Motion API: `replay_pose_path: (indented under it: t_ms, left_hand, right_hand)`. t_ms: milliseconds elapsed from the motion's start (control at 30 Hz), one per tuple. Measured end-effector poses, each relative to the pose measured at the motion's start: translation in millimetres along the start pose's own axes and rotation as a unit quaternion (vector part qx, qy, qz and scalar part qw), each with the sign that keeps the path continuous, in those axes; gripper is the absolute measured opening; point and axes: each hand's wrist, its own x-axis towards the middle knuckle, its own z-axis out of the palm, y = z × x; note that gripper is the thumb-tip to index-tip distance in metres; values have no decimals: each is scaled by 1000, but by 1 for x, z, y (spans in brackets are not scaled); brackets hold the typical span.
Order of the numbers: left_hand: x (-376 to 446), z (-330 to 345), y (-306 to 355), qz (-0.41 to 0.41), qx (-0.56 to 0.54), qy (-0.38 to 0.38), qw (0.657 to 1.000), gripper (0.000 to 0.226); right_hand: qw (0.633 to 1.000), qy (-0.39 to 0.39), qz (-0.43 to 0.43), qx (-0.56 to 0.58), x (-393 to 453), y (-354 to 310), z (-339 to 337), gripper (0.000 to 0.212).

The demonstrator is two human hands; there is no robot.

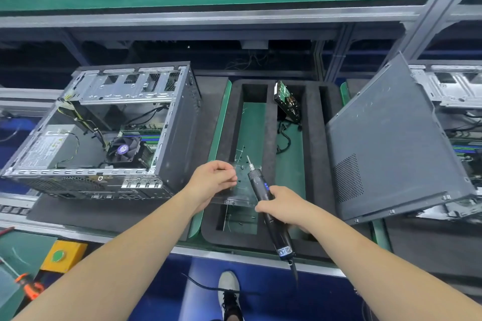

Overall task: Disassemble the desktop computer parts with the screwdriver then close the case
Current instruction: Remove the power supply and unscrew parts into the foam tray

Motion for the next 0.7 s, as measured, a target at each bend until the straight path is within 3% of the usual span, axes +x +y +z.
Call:
replay_pose_path:
  t_ms: [133,333,700]
  left_hand:
    - [0,-2,2,1,-42,5,999,7]
    - [5,6,20,-17,-136,23,990,24]
    - [-7,15,35,-10,-118,45,992,17]
  right_hand:
    - [1000,-23,-9,5,-3,0,-2,36]
    - [997,-51,-40,-29,-5,-5,3,27]
    - [997,-19,-69,-41,-10,-17,5,29]
